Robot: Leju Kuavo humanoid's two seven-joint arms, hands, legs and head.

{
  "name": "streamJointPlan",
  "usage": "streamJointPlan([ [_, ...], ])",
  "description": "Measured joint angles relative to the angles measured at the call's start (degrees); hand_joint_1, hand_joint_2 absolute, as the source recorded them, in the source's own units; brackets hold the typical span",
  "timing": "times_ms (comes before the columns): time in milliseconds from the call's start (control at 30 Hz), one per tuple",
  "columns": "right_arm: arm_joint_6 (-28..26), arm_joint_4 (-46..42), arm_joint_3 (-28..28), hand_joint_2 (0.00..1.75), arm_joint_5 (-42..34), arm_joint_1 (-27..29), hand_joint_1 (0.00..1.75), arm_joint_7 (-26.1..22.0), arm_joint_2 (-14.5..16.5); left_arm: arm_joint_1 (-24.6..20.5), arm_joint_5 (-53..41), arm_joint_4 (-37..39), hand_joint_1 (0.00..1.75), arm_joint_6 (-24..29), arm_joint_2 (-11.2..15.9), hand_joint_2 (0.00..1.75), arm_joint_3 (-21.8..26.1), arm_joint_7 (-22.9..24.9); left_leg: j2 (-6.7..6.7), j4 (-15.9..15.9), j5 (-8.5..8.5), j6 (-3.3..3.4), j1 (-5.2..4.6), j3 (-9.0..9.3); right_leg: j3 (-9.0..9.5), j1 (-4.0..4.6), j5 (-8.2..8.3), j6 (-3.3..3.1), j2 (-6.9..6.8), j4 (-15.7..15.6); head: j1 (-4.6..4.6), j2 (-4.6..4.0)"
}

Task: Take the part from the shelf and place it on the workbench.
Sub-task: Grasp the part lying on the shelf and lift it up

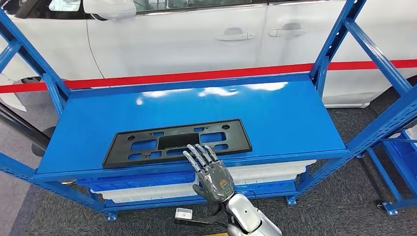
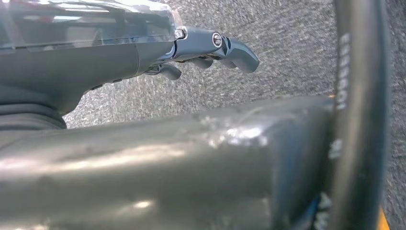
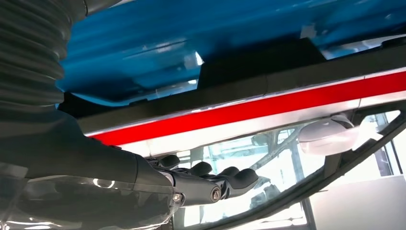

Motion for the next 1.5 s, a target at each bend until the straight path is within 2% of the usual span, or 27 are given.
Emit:
streamJointPlan([
  [67,0.0,0.0,-0.1,1.75,-0.2,-0.1,0.00,0.0,0.0,0.1,-0.1,0.0,0.00,-0.1,0.0,0.00,0.0,0.0,0.00,-7.2,5.17,0.72,-0.18,2.20,1.13,0.21,-0.84,0.10,0.08,0.0,0.02,0.00],
  [133,0.0,0.2,-0.3,1.75,-0.4,-0.3,0.00,0.1,0.0,0.0,-0.1,0.0,0.00,-0.2,0.1,0.00,0.0,0.1,0.01,-12.5,7.28,1.49,-0.60,4.18,1.55,0.34,-1.46,0.52,0.11,0.1,0.02,0.00],
  [200,0.0,0.4,-0.5,1.75,-0.6,-0.4,0.00,0.1,0.0,-0.1,-0.1,0.0,0.00,-0.3,0.1,0.00,0.0,0.1,0.01,-13.7,6.84,1.93,-0.93,4.61,1.52,0.29,-1.73,1.14,0.11,0.0,0.01,0.00],
  [300,0.0,0.5,-0.8,1.75,-0.8,-0.6,0.00,0.1,0.1,0.0,-0.1,0.0,0.00,-0.3,0.0,0.00,0.0,0.1,0.00,-15.0,6.83,2.63,-0.34,5.67,1.29,0.28,-2.89,2.10,-0.08,1.4,0.01,0.00],
  [333,0.0,0.6,-0.9,1.75,-0.8,-0.8,0.00,0.1,0.2,-0.1,-0.2,0.0,0.00,-0.3,0.0,0.00,0.0,0.1,0.02,-15.3,6.77,2.88,-0.12,6.16,0.06,0.19,-4.01,2.41,-0.11,3.9,0.01,0.00],
  [400,0.0,0.9,-1.0,1.75,-1.0,-1.0,0.00,0.3,0.1,-0.2,-0.2,0.0,0.00,-0.3,0.0,0.00,0.0,0.1,0.04,-15.5,6.32,3.20,-0.14,6.74,-4.56,-0.29,-6.71,2.95,-0.11,11.6,0.02,0.00],
  [433,0.0,1.1,-1.1,1.75,-1.1,-1.0,0.00,0.4,0.1,-0.2,-0.2,0.0,0.00,-0.4,0.0,0.00,0.0,0.1,0.02,-15.5,6.04,3.23,-0.12,7.02,-6.89,-0.56,-7.31,3.21,-0.12,14.9,0.02,0.00],
  [467,0.0,1.3,-1.2,1.75,-1.1,-1.0,0.00,0.5,0.1,-0.1,-0.3,0.0,0.00,-0.4,0.0,0.00,0.0,0.1,0.00,-15.5,5.73,3.17,-0.09,7.38,-8.38,-0.81,-6.81,3.44,-0.15,16.3,0.02,0.00],
  [500,0.0,1.5,-1.2,1.75,-1.2,-1.0,0.00,0.5,0.0,-0.1,-0.4,0.0,0.00,-0.4,0.0,0.00,0.0,0.1,-0.04,-15.4,5.39,3.03,-0.02,7.84,-8.69,-1.03,-5.09,3.62,-0.19,15.4,0.02,0.00],
  [533,0.0,1.6,-1.3,1.75,-1.2,-1.0,0.00,0.5,0.0,0.0,-0.4,0.0,0.00,-0.4,0.0,0.00,0.0,0.1,-0.08,-15.4,4.99,2.83,0.05,8.43,-7.87,-1.22,-2.49,3.73,-0.25,12.5,0.02,0.00],
  [567,0.0,1.8,-1.3,1.75,-1.2,-1.1,0.00,0.5,0.0,0.0,-0.5,0.0,0.00,-0.4,-0.1,0.00,0.0,0.1,-0.10,-15.4,4.55,2.57,0.12,8.92,-6.43,-1.34,0.17,3.73,-0.35,8.4,0.02,0.00],
  [633,0.0,2.0,-1.4,1.75,-1.3,-1.3,0.00,0.5,0.0,-0.1,-0.5,0.0,0.00,-0.5,-0.1,0.00,0.0,0.1,-0.20,-15.3,3.58,1.79,-0.02,9.59,-3.77,-1.23,2.75,3.40,-0.45,2.0,0.02,0.00],
  [700,0.0,2.3,-1.4,1.75,-1.8,-1.6,0.00,0.5,0.0,-0.2,-0.5,0.0,0.00,-0.6,-0.2,0.00,0.0,0.0,-0.22,-15.4,3.03,1.02,-0.13,9.91,-3.03,-0.88,2.32,2.74,-0.34,0.5,0.01,0.00],
  [800,0.0,2.8,-1.6,1.75,-2.6,-2.4,0.00,0.5,0.3,-0.3,-0.9,0.0,0.00,-0.6,-0.2,0.00,0.0,-0.4,-0.06,-14.2,1.70,0.12,0.17,9.88,-2.50,-1.05,2.21,1.51,-0.15,0.0,0.01,0.00],
  [833,0.0,3.0,-1.7,1.75,-2.8,-2.8,0.00,0.5,0.5,-0.3,-1.0,0.0,0.00,-0.6,-0.3,0.00,-0.1,-0.5,-0.05,-11.9,0.44,-0.08,0.22,8.89,-2.22,-1.14,2.15,1.14,-0.17,-0.2,0.01,0.00],
  [900,0.1,3.4,-1.8,1.75,-3.0,-3.4,0.00,0.5,0.7,-0.3,-1.2,0.0,0.00,-0.7,-0.3,0.00,-0.1,-0.7,-0.05,-4.4,-2.66,-0.31,0.26,4.83,-1.87,-0.98,1.77,0.62,-0.28,-0.2,0.01,0.00],
  [933,0.2,3.7,-1.8,1.75,-3.1,-3.6,0.41,0.5,0.8,-0.2,-1.2,0.0,0.00,-0.7,-0.3,0.00,-0.1,-0.7,-0.05,-0.8,-3.60,-0.39,0.26,2.62,-1.67,-0.88,1.55,0.48,-0.30,-0.2,0.01,0.00],
  [967,0.4,4.0,-1.9,1.75,-3.2,-3.7,0.84,0.5,0.9,-0.2,-1.3,0.0,0.00,-0.8,-0.3,0.00,-0.1,-0.7,-0.05,1.2,-3.45,-0.41,0.26,1.06,-1.41,-0.80,1.31,0.43,-0.26,-0.2,0.01,0.00],
  [1000,0.7,4.4,-1.9,1.75,-3.3,-4.0,1.28,0.5,0.9,-0.1,-1.4,0.0,0.00,-0.8,-0.3,0.00,-0.1,-0.7,-0.05,0.9,-2.03,-0.38,0.26,0.52,-1.08,-0.77,1.04,0.45,-0.19,-0.2,0.01,0.00],
  [1033,0.9,4.7,-1.9,1.75,-3.3,-4.3,1.71,0.5,1.0,-0.1,-1.5,0.0,0.00,-0.9,-0.3,0.00,-0.2,-0.7,-0.04,-1.6,0.36,-0.28,0.27,1.12,-0.68,-0.76,0.74,0.53,-0.11,-0.1,0.01,0.00],
  [1067,1.3,5.1,-1.9,1.75,-3.3,-4.8,1.75,0.5,1.1,-0.1,-1.6,0.0,0.00,-0.9,-0.3,0.00,-0.3,-0.7,-0.03,-5.6,3.11,-0.10,0.26,2.39,-0.32,-0.76,0.41,0.68,-0.04,0.0,0.01,0.00],
  [1133,1.9,6.1,-2.0,1.75,-3.1,-5.9,1.75,0.5,1.3,-0.2,-1.9,0.0,0.00,-1.0,-0.3,0.00,-0.5,-0.7,-0.05,-12.1,6.14,0.39,0.03,4.71,-0.01,-0.56,-0.12,1.19,0.07,0.3,0.01,0.00],
  [1300,2.2,8.3,-2.0,1.75,-2.7,-7.2,1.75,0.6,1.6,-0.3,-2.3,0.0,0.00,-1.3,-0.4,0.00,-1.1,-0.7,-0.17,-14.4,6.62,1.90,-0.01,5.52,-0.35,-0.51,-0.88,2.66,0.07,1.0,0.02,0.00],
  [1367,2.1,9.0,-2.0,1.75,-2.5,-7.4,1.75,0.6,1.6,-0.4,-2.3,0.0,0.00,-1.3,-0.4,0.00,-1.3,-0.7,-0.09,-14.8,6.78,2.55,0.16,5.74,-2.68,-0.58,-3.57,3.03,-0.04,5.8,0.02,0.00],
  [1433,2.0,9.7,-2.0,1.75,-2.3,-7.4,1.75,0.7,1.6,-0.5,-2.3,0.0,0.00,-1.3,-0.5,0.00,-1.4,-0.7,-0.08,-14.8,6.70,2.87,0.09,5.73,-6.76,-0.64,-6.57,3.23,-0.07,13.3,0.02,0.00],
  [1467,2.0,10.1,-2.0,1.75,-2.1,-7.4,1.75,0.8,1.6,-0.5,-2.3,0.0,0.00,-1.4,-0.5,0.00,-1.4,-0.7,-0.10,-14.8,6.63,2.90,0.05,5.77,-8.19,-0.68,-6.90,3.28,-0.07,15.6,0.02,0.00],
  [1500,1.9,10.3,-2.0,1.75,-2.0,-7.5,1.74,0.8,1.6,-0.5,-2.3,0.0,0.00,-1.4,-0.5,0.00,-1.4,-0.7,-0.13,-14.8,6.55,2.89,0.03,5.87,-8.62,-0.73,-6.11,3.27,-0.08,15.8,0.02,0.00],
])
